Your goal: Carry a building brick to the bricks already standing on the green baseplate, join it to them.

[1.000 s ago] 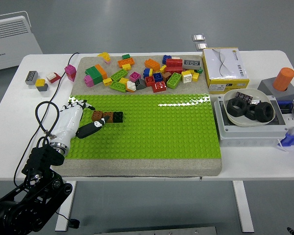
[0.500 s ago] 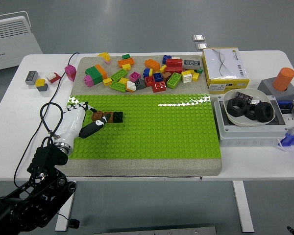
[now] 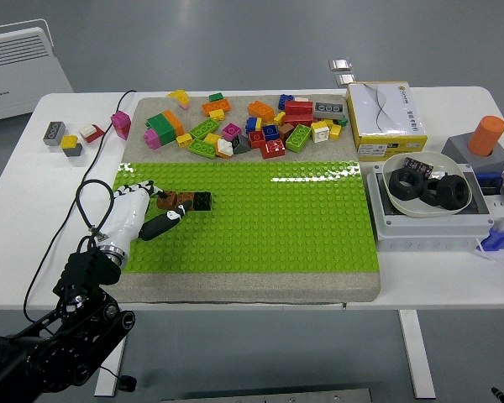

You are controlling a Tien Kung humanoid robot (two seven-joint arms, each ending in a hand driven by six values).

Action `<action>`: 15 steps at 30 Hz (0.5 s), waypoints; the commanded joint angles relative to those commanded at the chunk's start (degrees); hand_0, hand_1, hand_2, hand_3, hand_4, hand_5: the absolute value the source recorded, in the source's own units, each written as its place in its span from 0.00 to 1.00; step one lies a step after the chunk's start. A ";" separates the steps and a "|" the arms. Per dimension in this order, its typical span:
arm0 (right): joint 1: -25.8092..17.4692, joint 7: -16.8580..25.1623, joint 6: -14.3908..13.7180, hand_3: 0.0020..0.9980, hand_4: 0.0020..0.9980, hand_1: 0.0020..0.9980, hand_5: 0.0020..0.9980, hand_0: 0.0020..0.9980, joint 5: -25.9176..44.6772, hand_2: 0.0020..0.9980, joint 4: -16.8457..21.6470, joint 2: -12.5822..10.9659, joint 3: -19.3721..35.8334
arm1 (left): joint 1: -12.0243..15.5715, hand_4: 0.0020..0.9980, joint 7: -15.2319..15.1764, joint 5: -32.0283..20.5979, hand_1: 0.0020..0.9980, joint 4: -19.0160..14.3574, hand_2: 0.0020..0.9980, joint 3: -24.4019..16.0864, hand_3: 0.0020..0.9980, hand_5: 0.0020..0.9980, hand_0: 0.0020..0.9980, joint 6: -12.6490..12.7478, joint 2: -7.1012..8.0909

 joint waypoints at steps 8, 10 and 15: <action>-0.04 0.07 0.00 0.80 0.93 0.55 0.98 0.52 0.13 0.71 0.00 -0.04 -0.18 | 0.55 0.87 0.50 0.40 0.95 -0.22 0.94 0.14 0.69 1.00 0.99 -0.12 -0.39; -0.06 0.08 0.00 0.80 0.93 0.55 0.98 0.52 0.12 0.71 0.00 -0.05 -0.17 | 0.74 0.87 0.80 0.62 0.95 -0.36 0.94 0.22 0.69 1.00 0.99 -0.23 -0.59; -0.08 0.10 0.01 0.80 0.93 0.55 0.98 0.52 0.10 0.71 0.00 -0.09 -0.16 | 1.06 0.87 1.34 1.10 0.95 -0.69 0.94 0.44 0.69 1.00 0.99 -0.27 -0.96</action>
